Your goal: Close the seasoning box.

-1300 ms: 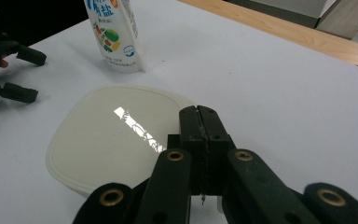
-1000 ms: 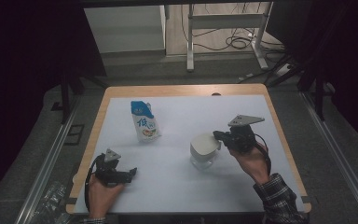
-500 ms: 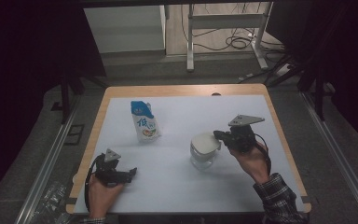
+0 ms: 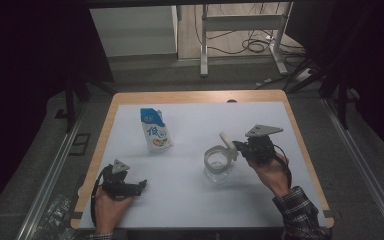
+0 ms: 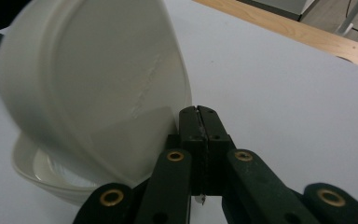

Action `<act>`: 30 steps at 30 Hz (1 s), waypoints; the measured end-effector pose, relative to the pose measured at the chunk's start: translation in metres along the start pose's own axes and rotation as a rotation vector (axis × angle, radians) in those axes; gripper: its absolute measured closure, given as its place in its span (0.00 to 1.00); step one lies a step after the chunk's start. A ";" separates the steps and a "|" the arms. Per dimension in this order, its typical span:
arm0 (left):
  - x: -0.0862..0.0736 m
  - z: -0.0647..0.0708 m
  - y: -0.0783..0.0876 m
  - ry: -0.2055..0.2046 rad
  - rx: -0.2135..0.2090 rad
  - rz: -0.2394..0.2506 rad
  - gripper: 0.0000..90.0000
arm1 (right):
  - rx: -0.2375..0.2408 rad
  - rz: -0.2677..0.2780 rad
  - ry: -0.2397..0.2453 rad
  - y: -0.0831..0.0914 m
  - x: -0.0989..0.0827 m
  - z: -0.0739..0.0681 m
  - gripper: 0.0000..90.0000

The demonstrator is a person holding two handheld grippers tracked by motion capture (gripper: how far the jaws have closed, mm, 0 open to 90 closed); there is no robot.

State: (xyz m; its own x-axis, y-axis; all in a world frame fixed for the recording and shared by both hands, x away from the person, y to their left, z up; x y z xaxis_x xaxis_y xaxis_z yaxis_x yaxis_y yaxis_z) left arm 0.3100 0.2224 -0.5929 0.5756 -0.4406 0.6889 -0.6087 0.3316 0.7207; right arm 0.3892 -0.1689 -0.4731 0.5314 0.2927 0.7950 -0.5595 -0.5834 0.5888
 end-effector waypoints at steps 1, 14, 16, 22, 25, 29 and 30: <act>0.000 0.000 0.000 0.000 0.000 0.000 0.00 | 0.011 0.005 -0.010 0.000 -0.002 0.001 0.99; 0.000 0.000 0.000 0.004 0.000 0.000 0.00 | 0.022 0.027 -0.081 -0.004 -0.015 0.015 0.99; 0.000 0.000 0.000 0.004 0.000 0.001 0.00 | 0.017 0.026 -0.090 -0.004 -0.018 0.019 0.99; 0.000 0.000 0.000 0.005 0.000 0.002 0.00 | 0.007 0.033 -0.099 0.000 -0.021 0.024 0.98; 0.000 0.000 0.000 0.005 0.000 0.002 0.00 | 0.006 0.037 -0.097 0.002 -0.022 0.025 0.97; 0.000 0.000 0.000 0.005 0.000 0.001 0.00 | 0.006 0.043 -0.092 0.008 -0.024 0.023 0.95; 0.000 0.000 0.000 0.005 0.000 0.002 0.00 | 0.010 0.042 -0.089 0.011 -0.025 0.022 0.94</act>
State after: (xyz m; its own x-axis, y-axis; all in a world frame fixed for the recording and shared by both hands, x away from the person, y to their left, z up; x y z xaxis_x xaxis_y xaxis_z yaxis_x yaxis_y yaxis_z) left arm 0.3099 0.2220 -0.5930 0.5772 -0.4361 0.6904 -0.6095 0.3325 0.7197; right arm 0.3839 -0.1992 -0.4903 0.5625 0.1993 0.8024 -0.5761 -0.6017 0.5533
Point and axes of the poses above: each handheld gripper's, and its own axes: y roughly backward along the jaws, x roughly out of its top, z roughly to its right, the point moved 5 cm from there along -y, roughly forward along the jaws, and after that the axes turned 11 degrees about -y, right-handed, at the moved point
